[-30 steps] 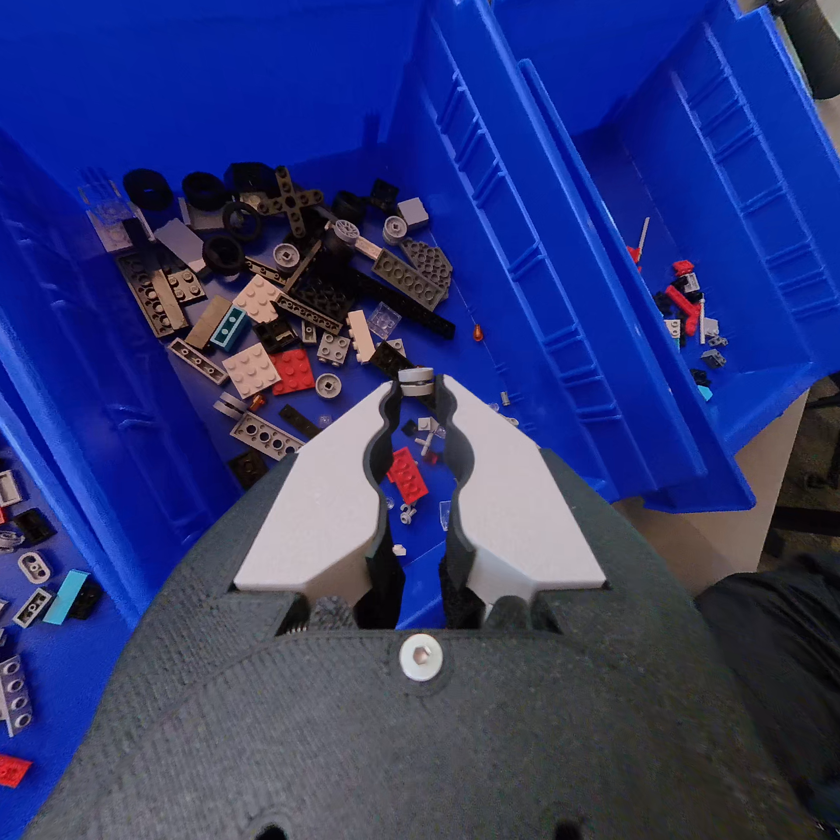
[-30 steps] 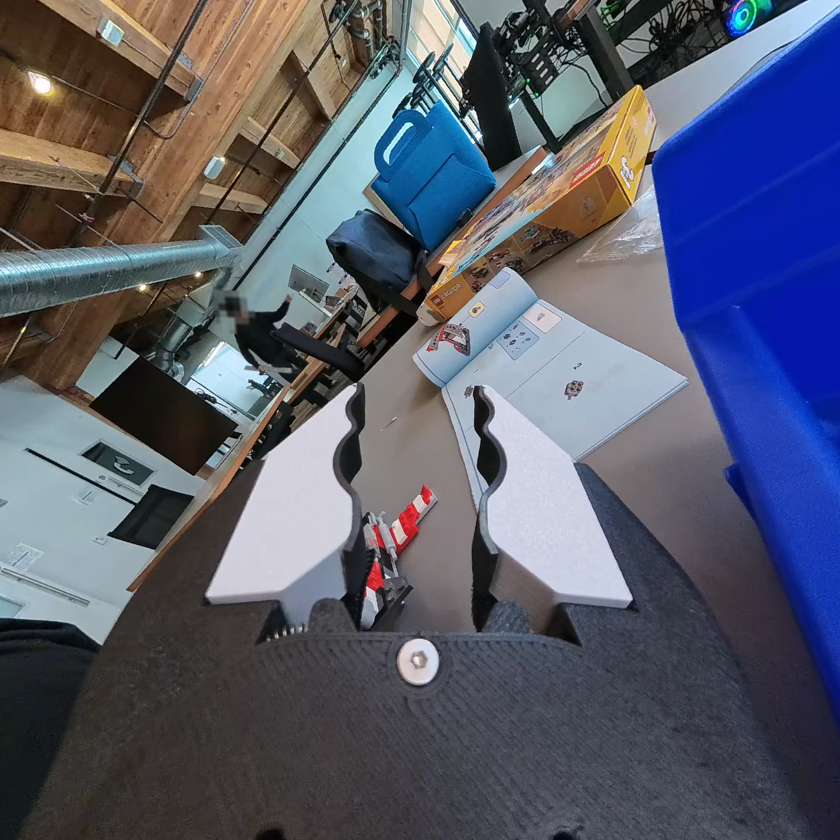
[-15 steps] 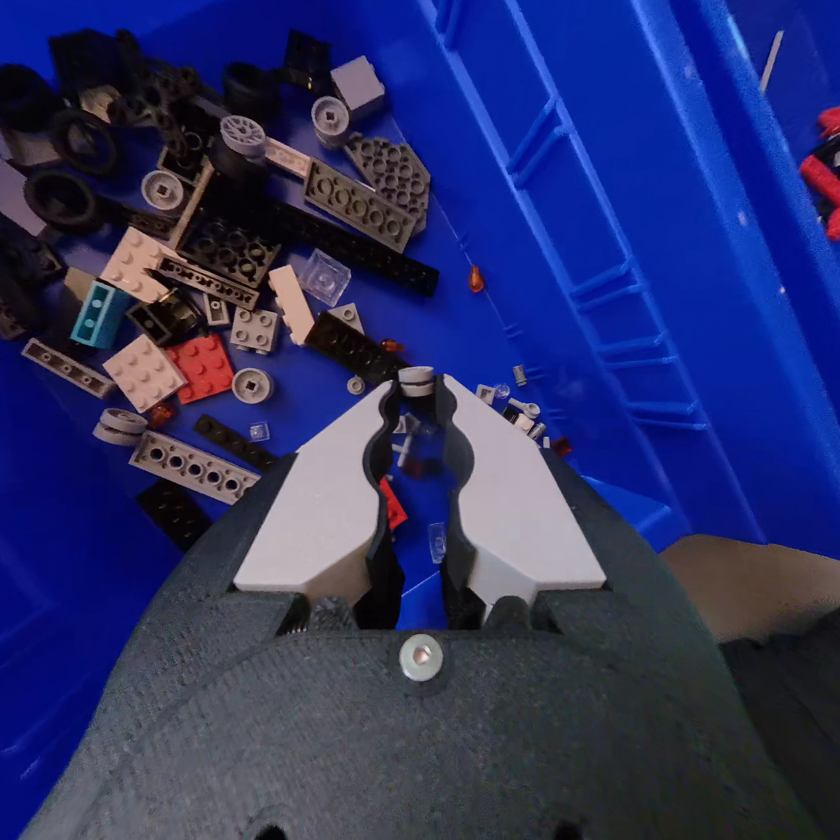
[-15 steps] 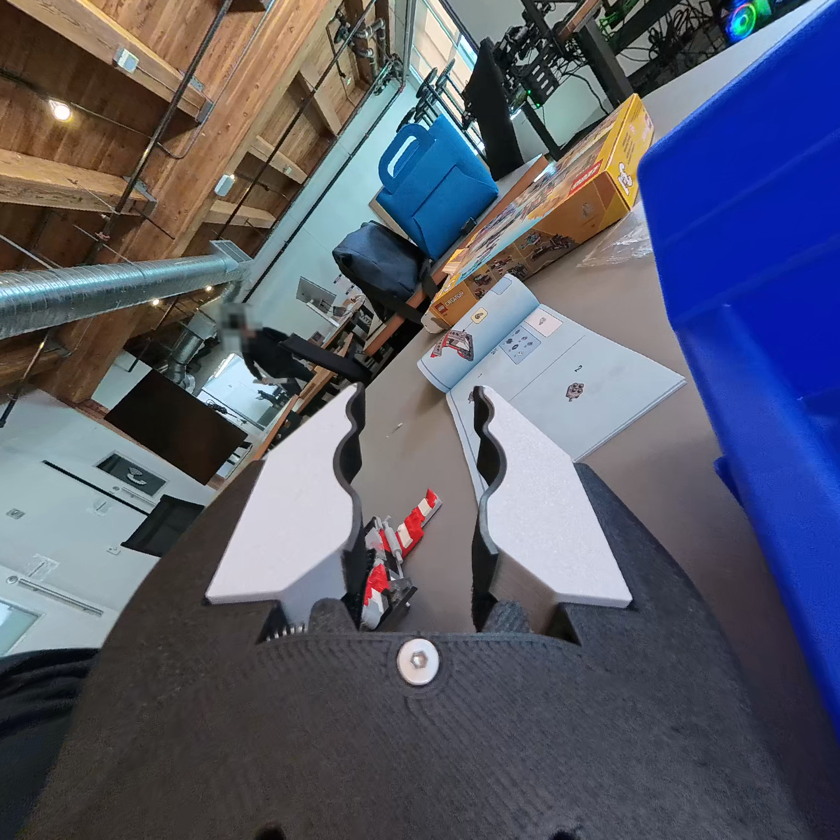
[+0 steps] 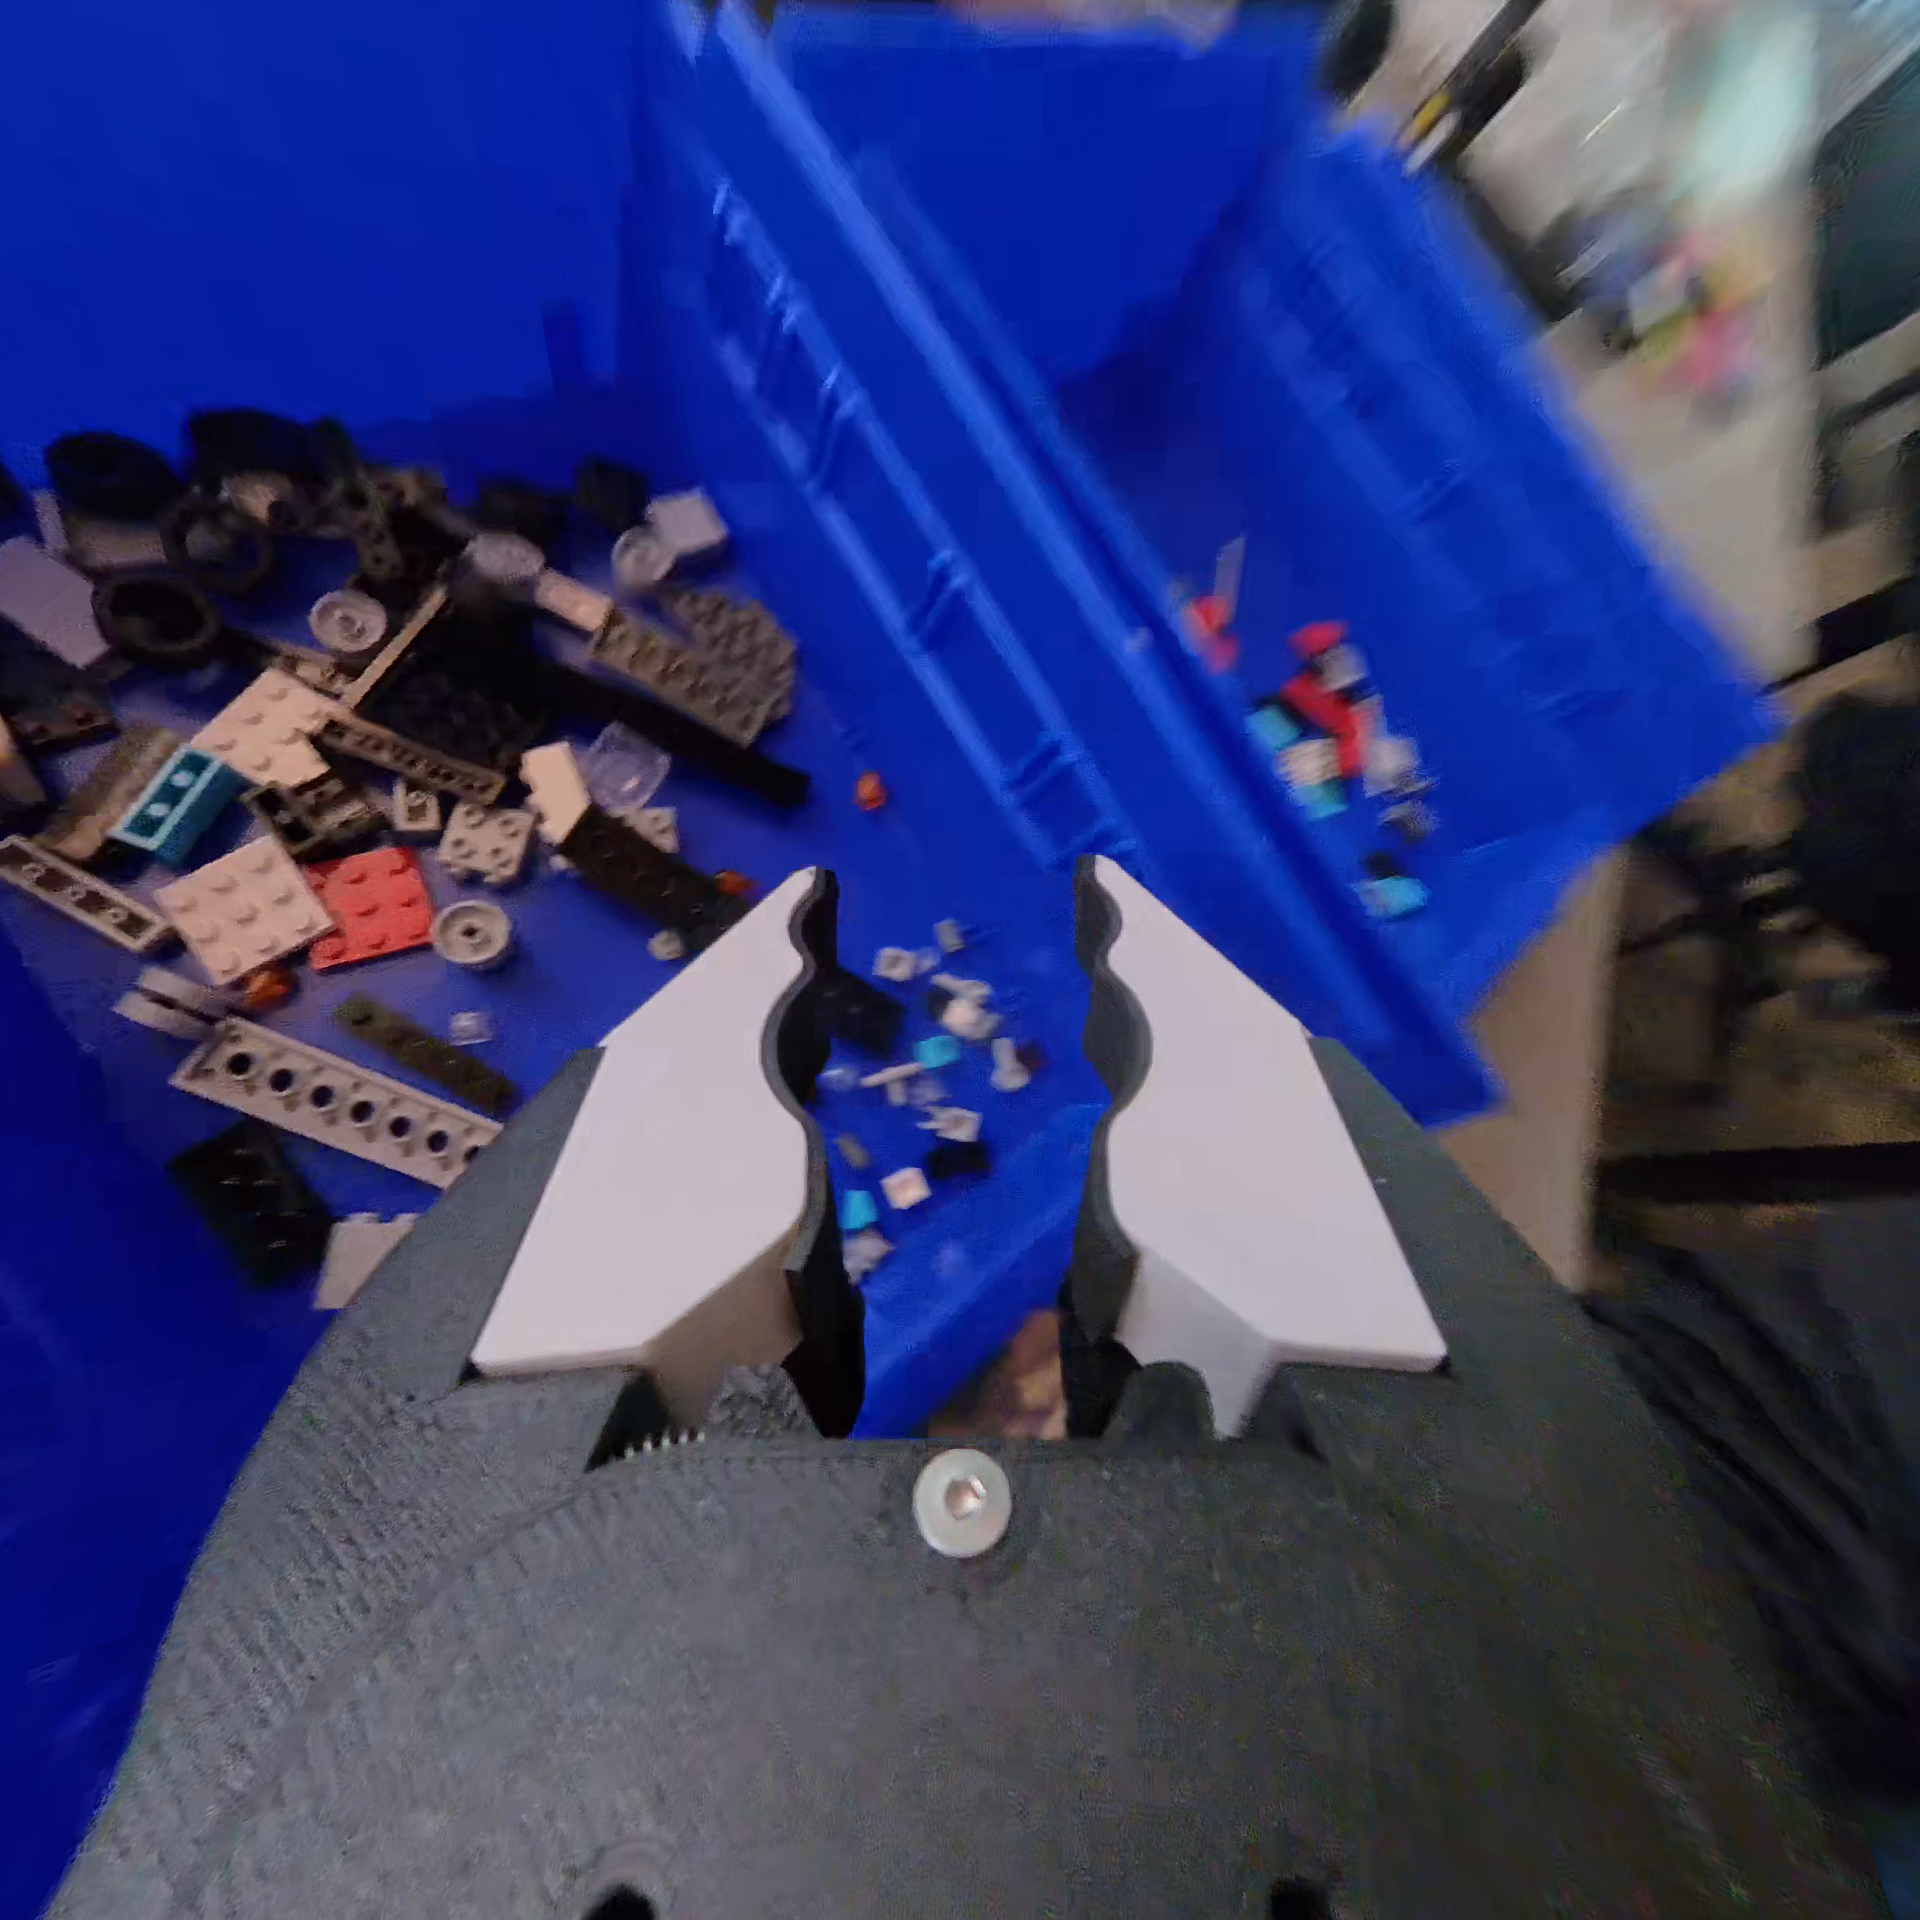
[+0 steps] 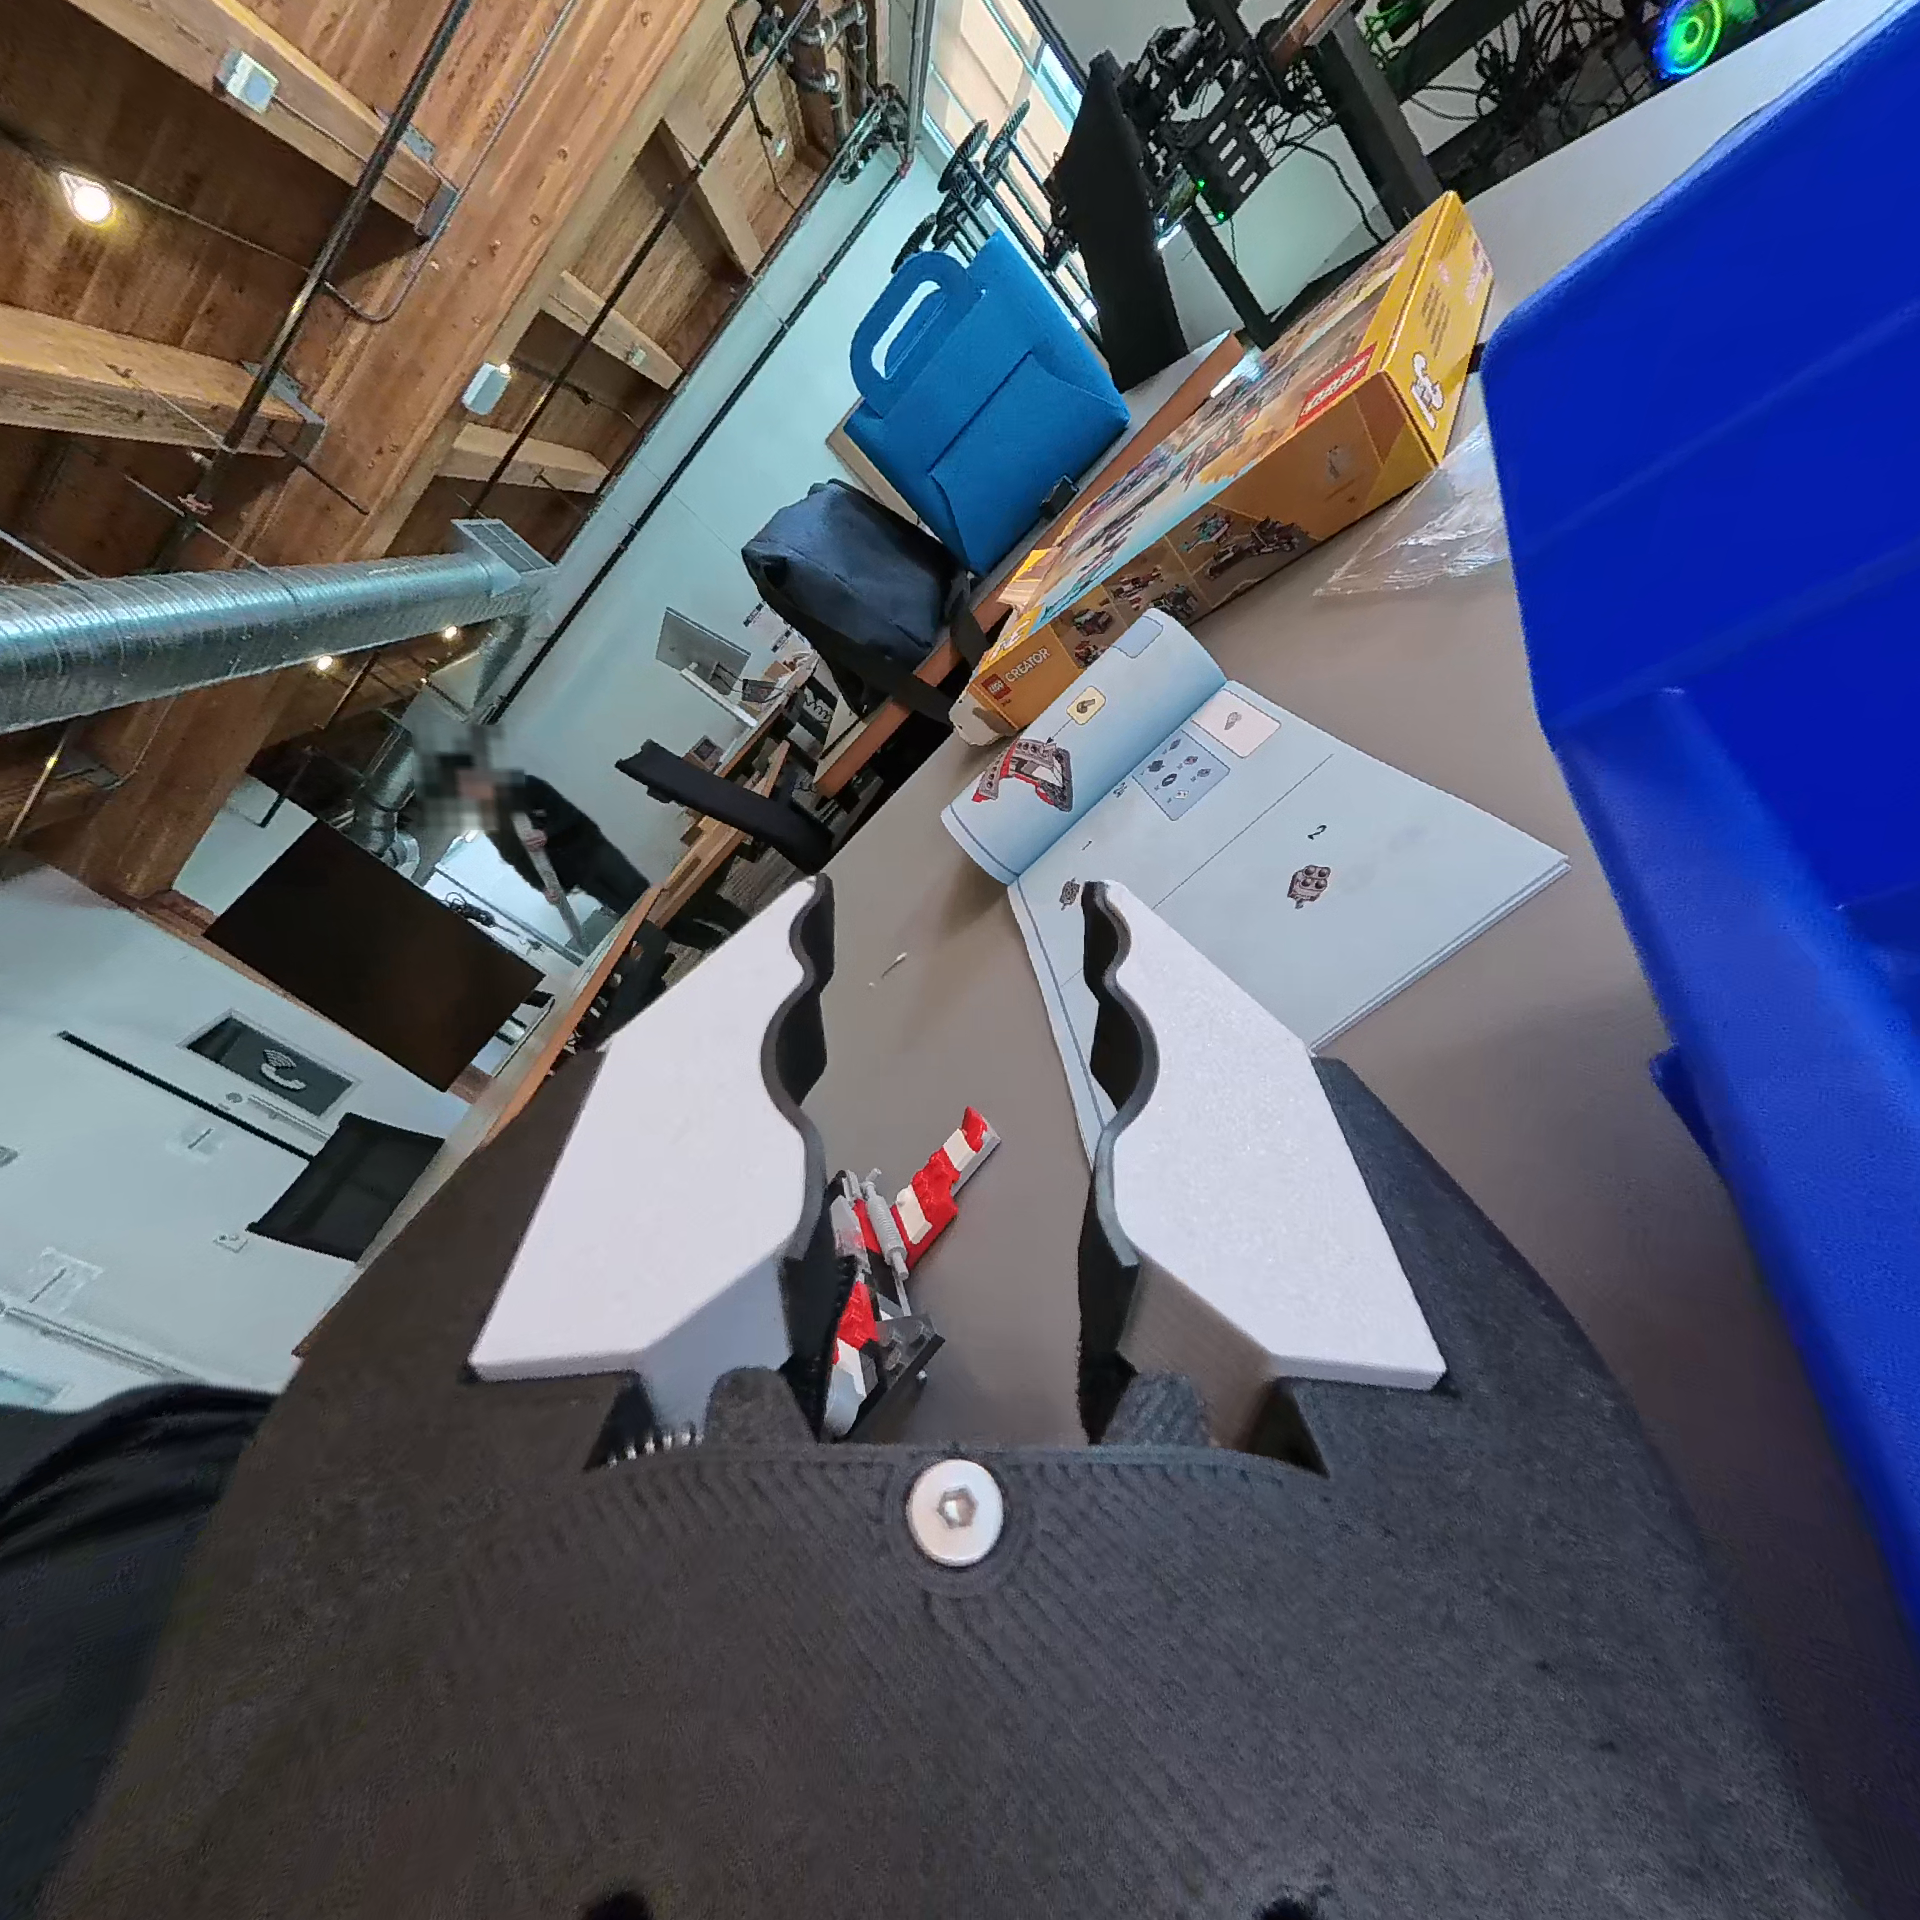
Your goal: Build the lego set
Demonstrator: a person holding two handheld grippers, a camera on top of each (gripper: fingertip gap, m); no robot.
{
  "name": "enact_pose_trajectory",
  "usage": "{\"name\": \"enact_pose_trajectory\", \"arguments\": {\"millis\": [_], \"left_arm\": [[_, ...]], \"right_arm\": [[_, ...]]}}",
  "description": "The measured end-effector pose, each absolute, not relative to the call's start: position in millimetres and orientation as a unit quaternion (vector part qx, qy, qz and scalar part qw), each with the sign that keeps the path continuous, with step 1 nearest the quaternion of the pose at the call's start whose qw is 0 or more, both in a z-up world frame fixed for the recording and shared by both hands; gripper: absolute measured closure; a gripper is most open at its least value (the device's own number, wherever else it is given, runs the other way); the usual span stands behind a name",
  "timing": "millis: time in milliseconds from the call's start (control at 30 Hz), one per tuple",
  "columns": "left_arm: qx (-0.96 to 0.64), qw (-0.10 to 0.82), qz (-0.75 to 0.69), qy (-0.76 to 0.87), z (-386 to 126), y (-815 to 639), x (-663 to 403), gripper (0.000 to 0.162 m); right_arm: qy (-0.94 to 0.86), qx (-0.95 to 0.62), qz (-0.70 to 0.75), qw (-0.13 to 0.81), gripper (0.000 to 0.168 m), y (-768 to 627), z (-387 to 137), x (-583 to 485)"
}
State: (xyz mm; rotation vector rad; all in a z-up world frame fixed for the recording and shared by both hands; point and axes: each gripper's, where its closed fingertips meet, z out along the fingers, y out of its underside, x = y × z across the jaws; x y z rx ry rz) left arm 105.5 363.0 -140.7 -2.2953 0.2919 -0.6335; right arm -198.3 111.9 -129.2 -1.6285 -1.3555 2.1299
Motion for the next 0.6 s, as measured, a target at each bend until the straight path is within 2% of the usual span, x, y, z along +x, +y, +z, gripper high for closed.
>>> {"name": "enact_pose_trajectory", "arguments": {"millis": [33,167,367,467,600], "left_arm": [[-0.870,0.390,-0.281,0.105,-121,354,107,0.115],[-0.805,0.481,-0.338,0.083,-50,304,83,0.116],[-0.762,0.611,-0.212,-0.018,18,220,-53,0.115],[-0.760,0.635,-0.100,-0.100,14,168,-149,0.115],[-0.766,0.615,0.039,-0.182,-38,85,-255,0.115]], "right_arm": [[-0.450,-0.541,0.707,0.069,0.120,112,-129,-198],[-0.453,-0.540,0.706,0.072,0.120,111,-129,-198],[-0.465,-0.538,0.699,0.080,0.120,108,-131,-197],[-0.463,-0.539,0.700,0.079,0.121,108,-130,-197],[-0.466,-0.539,0.697,0.080,0.121,107,-131,-197]]}}
